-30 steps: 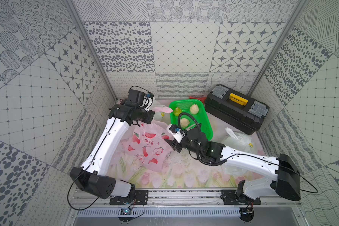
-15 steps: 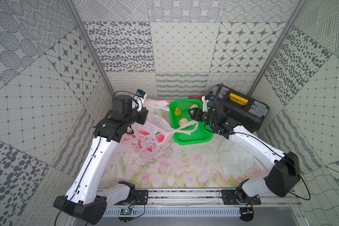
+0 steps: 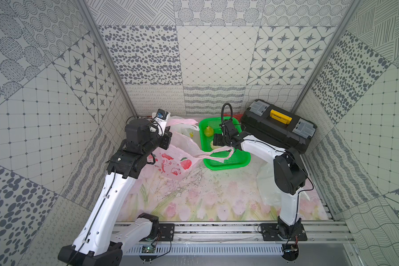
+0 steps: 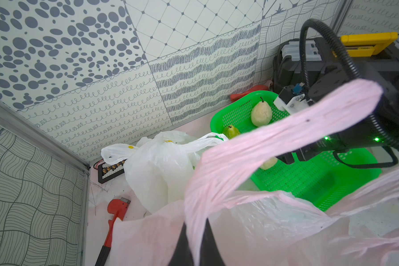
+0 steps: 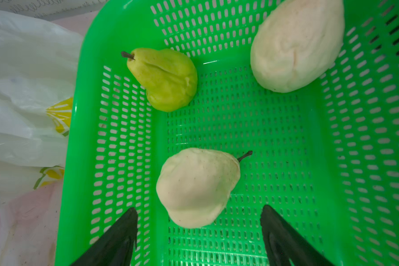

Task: Place the pears into plastic bags & tie knots
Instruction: Pick up the pear from the basket.

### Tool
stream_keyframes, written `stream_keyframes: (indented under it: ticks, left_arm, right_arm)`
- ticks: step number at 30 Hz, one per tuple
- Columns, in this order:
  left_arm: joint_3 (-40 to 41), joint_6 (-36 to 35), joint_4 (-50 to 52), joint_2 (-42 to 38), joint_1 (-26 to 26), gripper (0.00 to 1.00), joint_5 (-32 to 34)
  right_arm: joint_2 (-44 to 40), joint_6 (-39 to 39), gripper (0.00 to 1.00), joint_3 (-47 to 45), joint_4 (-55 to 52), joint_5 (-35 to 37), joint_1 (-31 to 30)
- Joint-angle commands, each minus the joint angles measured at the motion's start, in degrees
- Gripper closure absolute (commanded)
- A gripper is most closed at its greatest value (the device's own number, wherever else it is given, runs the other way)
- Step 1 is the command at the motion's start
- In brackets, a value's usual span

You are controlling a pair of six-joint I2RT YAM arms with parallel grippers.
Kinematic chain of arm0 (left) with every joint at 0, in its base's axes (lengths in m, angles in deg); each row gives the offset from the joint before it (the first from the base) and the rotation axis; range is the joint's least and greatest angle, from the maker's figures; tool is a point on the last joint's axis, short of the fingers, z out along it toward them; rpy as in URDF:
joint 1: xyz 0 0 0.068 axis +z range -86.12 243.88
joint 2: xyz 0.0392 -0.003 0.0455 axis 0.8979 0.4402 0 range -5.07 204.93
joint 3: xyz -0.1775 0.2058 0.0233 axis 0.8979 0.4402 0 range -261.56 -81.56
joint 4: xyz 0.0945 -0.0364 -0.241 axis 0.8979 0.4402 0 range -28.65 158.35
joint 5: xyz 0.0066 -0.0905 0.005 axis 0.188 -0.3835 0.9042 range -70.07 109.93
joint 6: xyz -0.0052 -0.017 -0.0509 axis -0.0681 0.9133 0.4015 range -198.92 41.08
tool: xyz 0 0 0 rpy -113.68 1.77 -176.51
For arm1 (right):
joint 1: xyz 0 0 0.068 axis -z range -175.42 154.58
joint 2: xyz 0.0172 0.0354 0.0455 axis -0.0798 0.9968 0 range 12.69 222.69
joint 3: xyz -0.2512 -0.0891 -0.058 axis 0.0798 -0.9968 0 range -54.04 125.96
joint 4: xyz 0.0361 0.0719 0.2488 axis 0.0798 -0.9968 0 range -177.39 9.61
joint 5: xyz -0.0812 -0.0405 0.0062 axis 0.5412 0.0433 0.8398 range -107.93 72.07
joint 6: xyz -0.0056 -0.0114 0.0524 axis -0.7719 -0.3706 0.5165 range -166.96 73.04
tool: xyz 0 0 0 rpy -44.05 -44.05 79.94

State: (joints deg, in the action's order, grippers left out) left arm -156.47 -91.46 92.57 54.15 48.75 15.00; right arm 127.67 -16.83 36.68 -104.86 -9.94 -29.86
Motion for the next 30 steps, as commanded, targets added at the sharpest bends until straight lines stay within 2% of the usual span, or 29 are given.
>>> stream_keyframes:
  ticks: [1,5,10,14,17,18,22,23,27,30]
  left_arm:
    - [2.0,0.8,-4.6,-1.2,0.7,1.0,-3.7]
    - [3.0,1.5,-4.4,-2.1,0.7,1.0,-5.2]
    - [4.6,1.3,-4.4,-4.2,1.0,1.0,-7.0]
    - [5.9,2.1,-4.3,-5.1,1.7,1.0,-8.8]
    - [6.5,3.3,-4.6,-5.0,1.8,1.0,-10.2]
    - [6.6,3.8,-4.8,-4.8,1.8,1.0,-10.7]
    - [6.5,4.4,-4.1,-3.8,1.7,1.0,-11.3]
    - [6.5,4.3,-3.9,-3.7,1.8,1.0,-11.5]
    - [6.5,4.4,-2.5,-2.6,1.7,1.0,-13.4]
    - [6.5,5.3,-1.7,-1.5,1.8,1.0,-15.1]
  right_arm:
    - [4.3,-1.3,0.12,5.1,-1.7,1.6,-1.3]
    - [10.3,-1.3,0.12,11.8,-6.9,6.4,-2.0]
    - [15.4,-1.0,0.17,18.6,-12.2,10.4,-2.0]
    - [15.6,-0.9,0.2,18.6,-13.4,11.4,-2.0]
    - [15.0,-1.0,0.29,17.4,-12.9,10.4,-1.5]
    - [14.4,-1.2,0.36,16.8,-12.4,9.9,-1.2]
    - [7.8,-1.5,0.62,9.3,-5.0,6.0,-0.3]
    - [5.9,-1.4,0.66,7.4,-3.2,5.2,-0.1]
    - [-3.1,-2.2,0.69,0.2,1.1,0.9,0.7]
    - [-13.6,-3.8,0.69,-7.7,7.1,-4.0,0.8]
